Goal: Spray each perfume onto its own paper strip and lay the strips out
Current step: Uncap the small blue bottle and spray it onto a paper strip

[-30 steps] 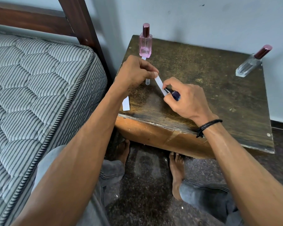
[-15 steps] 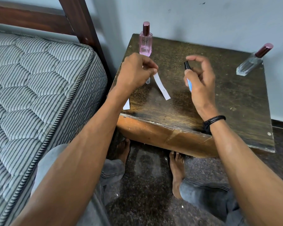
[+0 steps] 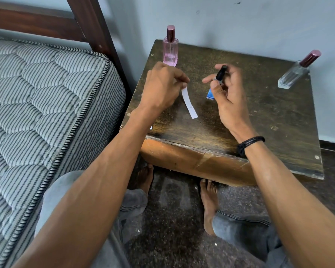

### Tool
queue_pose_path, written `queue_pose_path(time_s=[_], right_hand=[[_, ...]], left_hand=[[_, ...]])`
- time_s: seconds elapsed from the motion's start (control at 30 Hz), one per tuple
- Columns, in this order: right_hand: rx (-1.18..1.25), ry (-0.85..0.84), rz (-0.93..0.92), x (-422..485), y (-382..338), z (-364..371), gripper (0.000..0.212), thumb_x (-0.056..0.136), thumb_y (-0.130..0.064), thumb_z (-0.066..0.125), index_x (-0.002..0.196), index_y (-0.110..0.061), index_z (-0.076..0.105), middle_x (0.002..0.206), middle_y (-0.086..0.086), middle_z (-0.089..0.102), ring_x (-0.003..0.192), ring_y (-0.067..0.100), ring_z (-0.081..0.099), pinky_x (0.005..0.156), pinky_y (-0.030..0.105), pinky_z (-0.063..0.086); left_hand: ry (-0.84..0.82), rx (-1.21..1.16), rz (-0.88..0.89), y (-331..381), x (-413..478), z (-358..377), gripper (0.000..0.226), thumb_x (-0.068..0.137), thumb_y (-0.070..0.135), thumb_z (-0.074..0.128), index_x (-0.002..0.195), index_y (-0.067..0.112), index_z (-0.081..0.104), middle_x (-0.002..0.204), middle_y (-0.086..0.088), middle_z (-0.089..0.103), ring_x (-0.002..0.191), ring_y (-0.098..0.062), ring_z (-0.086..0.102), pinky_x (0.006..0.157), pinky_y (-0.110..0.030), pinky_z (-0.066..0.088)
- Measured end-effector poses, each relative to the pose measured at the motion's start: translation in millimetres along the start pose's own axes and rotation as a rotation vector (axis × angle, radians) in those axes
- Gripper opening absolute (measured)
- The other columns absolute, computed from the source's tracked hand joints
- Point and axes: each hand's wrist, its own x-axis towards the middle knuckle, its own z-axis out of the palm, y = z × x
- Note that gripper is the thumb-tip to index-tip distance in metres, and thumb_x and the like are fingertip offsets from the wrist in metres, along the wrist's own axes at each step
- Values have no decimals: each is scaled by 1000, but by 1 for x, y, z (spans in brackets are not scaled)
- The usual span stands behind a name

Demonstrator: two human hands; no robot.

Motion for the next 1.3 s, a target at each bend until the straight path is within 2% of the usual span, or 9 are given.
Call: queue_pose_path(time_s=[0.13,0.27,0.53,0.63,0.73,0.87,1.0,1.1,1.3], right_hand=[[-17,-13,2,2,3,0,28,108,-20,50,133,-10,45,125,1,70,119,9,63,89,13,47],[-49,-25,8,2,4,1,20,107,-17,52,127,-11,49,128,0,69,116,7,64,87,11,47],[-127,-50,46,2,5,1,24,107,-17,53,128,-6,50,128,-6,68,103,-6,64,84,10,48],[-145,-45,58,2,4,1,25,107,-19,53,128,-6,50,127,-7,69,99,-6,64,83,10,47],[-154,-43,62,2,3,1,26,107,-19,53,129,-5,50,127,-5,69,98,-9,64,81,9,46],[-161,-43,64,2,1,1,29,106,-19,54,131,-7,45,127,-7,70,102,-9,64,81,6,43],[-172,-44,66,3,1,0,31,106,-20,55,131,-8,42,126,-9,71,108,-6,64,85,7,42],[-185,-53,62,3,2,0,31,106,-19,55,131,-7,41,126,-8,71,112,-7,63,89,8,44],[-205,-82,59,3,3,1,30,105,-18,56,130,-9,41,128,-9,70,120,-1,62,95,13,47]], left_hand=[[-3,53,28,1,0,2,14,89,27,73,101,29,80,106,-2,72,118,-20,53,102,-41,44],[-7,82,27,-2,1,3,15,89,29,73,102,27,79,104,0,74,119,-20,52,102,-39,43],[-5,97,31,-5,3,1,16,91,30,71,104,25,79,107,2,74,122,-21,50,102,-40,43],[-3,108,34,-6,4,-1,16,89,33,72,102,26,79,107,2,74,119,-21,52,100,-39,43],[5,79,7,-5,5,-8,11,89,30,73,98,27,80,101,5,76,102,-12,58,94,-31,47],[-105,89,-18,-2,7,-24,11,87,31,76,97,26,79,96,10,73,92,-4,56,83,-20,39],[-250,152,-7,-2,6,-40,22,79,33,84,100,26,78,96,9,72,91,-11,62,81,-27,46],[-342,184,-32,-3,5,-45,30,75,27,88,102,27,77,100,9,70,92,-13,63,80,-26,44],[-353,245,-34,-4,3,-32,20,80,22,82,97,30,77,91,9,71,85,-12,67,76,-27,48]])
